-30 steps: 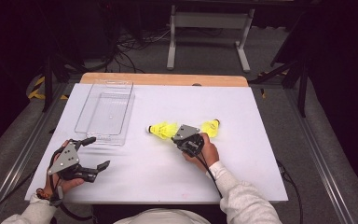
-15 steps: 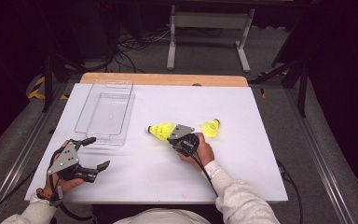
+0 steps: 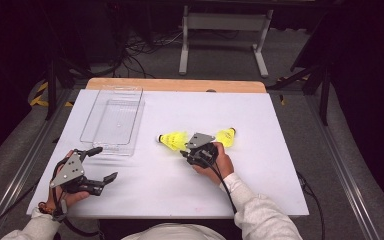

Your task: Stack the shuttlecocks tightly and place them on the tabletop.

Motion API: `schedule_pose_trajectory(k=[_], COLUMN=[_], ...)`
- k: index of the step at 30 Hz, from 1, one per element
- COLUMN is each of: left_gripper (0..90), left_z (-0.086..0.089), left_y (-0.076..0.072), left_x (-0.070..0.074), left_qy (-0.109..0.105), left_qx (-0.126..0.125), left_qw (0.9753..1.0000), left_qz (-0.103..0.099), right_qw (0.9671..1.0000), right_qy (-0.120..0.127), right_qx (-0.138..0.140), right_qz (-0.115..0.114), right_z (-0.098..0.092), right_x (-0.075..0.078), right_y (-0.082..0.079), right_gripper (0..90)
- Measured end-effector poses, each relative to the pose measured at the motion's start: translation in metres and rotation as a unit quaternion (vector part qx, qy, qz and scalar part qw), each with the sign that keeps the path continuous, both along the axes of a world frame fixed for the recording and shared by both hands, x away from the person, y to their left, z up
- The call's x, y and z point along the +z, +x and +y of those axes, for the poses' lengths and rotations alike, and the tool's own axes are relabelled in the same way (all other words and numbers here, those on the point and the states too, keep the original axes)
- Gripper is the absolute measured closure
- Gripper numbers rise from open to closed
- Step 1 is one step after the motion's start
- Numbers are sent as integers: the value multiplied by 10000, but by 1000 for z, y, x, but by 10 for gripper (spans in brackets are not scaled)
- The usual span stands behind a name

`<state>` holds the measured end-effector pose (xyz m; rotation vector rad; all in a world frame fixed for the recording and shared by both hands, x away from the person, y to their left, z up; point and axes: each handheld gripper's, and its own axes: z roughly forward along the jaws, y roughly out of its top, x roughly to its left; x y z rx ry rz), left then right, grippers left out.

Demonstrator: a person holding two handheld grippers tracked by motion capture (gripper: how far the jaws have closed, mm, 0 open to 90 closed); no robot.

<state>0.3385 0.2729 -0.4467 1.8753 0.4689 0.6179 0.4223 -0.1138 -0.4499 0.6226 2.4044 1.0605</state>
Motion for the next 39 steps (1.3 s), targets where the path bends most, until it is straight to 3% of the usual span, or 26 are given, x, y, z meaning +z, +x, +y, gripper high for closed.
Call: schedule_pose_trajectory(k=[5, 10, 18, 24, 25, 28, 29, 35, 39], left_gripper=[80, 80, 78, 78, 78, 79, 79, 79, 78], left_z=[0, 0, 0, 0, 0, 0, 0, 0, -1], left_y=[0, 0, 0, 0, 0, 0, 0, 0, 0], left_x=[0, 0, 0, 0, 0, 0, 0, 0, 0], left_qy=[-1, 13, 27, 25, 29, 28, 33, 42, 41], left_qx=[2, 0, -5, -3, -4, -9, -17, -23, -27], left_qw=[10000, 10000, 10000, 10000, 10000, 10000, 10000, 10000, 10000], left_qz=[-1, -4, -6, 2, -1, -2, -6, 1, 9], right_qw=[9998, 9987, 9967, 9935, 9906, 9887, 9863, 9825, 9811], right_qy=[96, 219, 325, 353, 306, 278, 158, -12, 6], right_qx=[21, -125, -397, -720, -979, -1133, -1300, -1534, -1676], right_qz=[-197, -440, -623, -803, -900, -940, -1007, -1059, -971], right_z=[-15, -36, -61, -78, -88, -94, -98, -105, -109], right_x=[14, 31, 43, 50, 52, 52, 51, 45, 38], right_y=[-12, -21, -27, -28, -26, -24, -21, -13, -6], right_gripper=[642, 632, 627, 620, 617, 599, 585, 522, 475])
